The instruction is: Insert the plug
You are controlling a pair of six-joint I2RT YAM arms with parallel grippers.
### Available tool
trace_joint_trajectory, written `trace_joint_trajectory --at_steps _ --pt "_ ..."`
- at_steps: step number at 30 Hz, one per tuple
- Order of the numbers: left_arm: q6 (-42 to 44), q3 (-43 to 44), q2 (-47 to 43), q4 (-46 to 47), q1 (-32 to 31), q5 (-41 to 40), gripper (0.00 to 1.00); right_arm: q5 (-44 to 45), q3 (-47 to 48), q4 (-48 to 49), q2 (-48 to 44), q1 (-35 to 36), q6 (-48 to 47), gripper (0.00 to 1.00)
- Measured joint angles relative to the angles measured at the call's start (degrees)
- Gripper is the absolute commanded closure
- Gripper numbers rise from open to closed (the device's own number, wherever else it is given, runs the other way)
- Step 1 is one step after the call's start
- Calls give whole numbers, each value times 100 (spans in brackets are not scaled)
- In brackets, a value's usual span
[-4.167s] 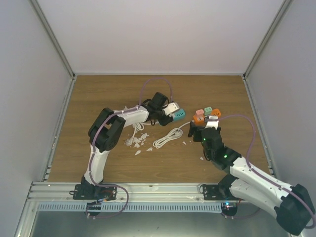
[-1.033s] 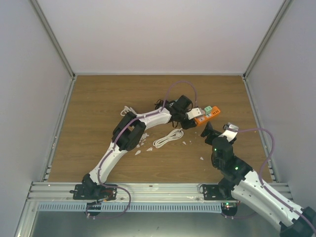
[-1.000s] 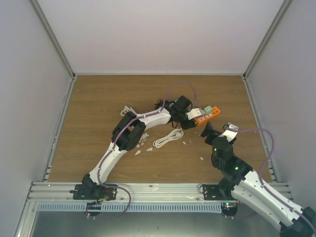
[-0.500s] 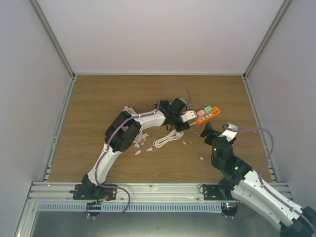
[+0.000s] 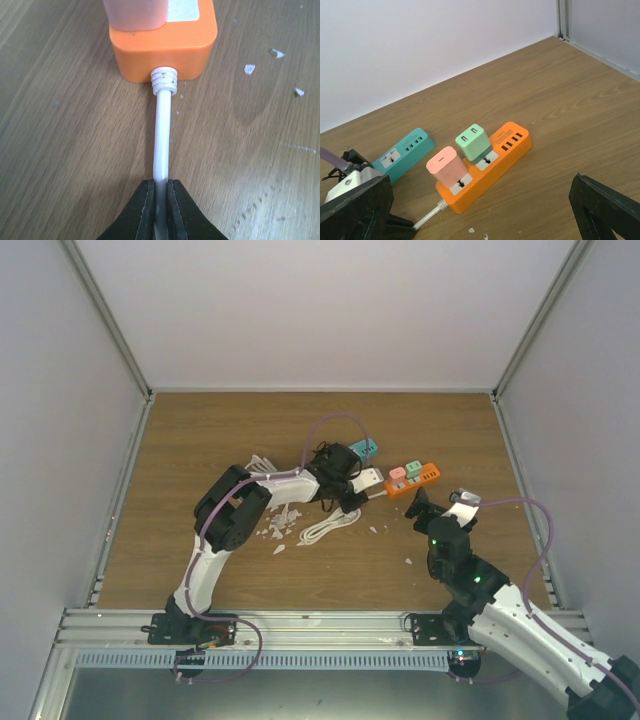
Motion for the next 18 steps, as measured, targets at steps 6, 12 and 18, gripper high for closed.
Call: trace_joint_trajectory --at_steps 6,12,18 --pt "-2 -623 -365 247 175 -17 94 -31 0 9 15 0 -4 0" --pt "-59 -1032 -623 354 632 -7 94 -125 0 85 109 0 -15 1" --pt "-354 -1178 -704 415 1062 35 94 -142 0 127 142 0 -17 0"
